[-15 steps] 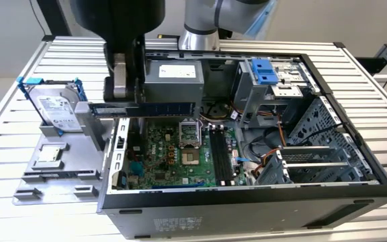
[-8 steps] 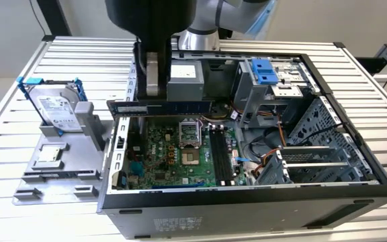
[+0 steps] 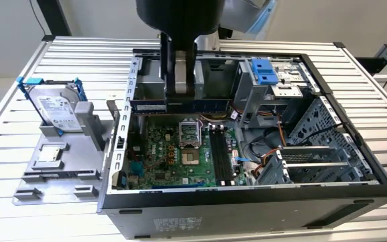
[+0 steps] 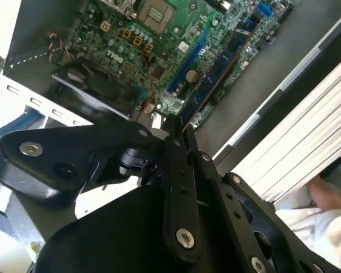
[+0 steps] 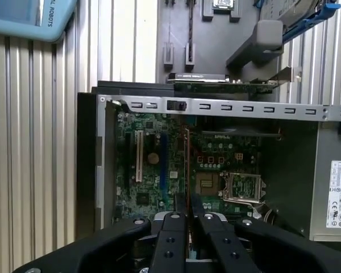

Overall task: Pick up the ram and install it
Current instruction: 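Pick up the ram and move it above insertion slot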

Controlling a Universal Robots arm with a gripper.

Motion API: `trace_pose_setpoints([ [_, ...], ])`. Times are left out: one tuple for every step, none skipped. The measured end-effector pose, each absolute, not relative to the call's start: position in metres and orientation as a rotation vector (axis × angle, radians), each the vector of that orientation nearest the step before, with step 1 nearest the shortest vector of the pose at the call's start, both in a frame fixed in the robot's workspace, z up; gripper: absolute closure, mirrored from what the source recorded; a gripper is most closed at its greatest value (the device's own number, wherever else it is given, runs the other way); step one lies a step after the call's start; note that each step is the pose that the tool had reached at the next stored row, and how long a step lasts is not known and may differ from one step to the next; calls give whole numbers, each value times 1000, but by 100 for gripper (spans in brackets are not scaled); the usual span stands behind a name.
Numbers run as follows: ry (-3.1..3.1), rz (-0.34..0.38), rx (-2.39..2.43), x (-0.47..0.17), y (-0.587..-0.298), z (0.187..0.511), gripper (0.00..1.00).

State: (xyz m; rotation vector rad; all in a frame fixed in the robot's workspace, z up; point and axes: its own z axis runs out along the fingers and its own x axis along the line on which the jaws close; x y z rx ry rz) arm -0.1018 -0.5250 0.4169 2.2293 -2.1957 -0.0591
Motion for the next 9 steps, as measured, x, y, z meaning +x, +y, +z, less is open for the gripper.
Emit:
trace_pose_setpoints([
  [-2195,-59,2229,-98,-525,417,100],
  [-2195,-60,2229,-95,-525,417,100],
  [-2195,-60,2229,-91,-524,417,100],
  [-2195,-60,2228,-87,-524,417,100],
  [-2195,-61,2228,-84,-524,417,100],
  [-2195,-61,2228,-80,-524,417,100],
  [-2194,-61,2228,-76,-523,417,100],
  [-2194,-62,2228,-72,-523,417,100],
  [-2194,-62,2227,-69,-523,417,100],
])
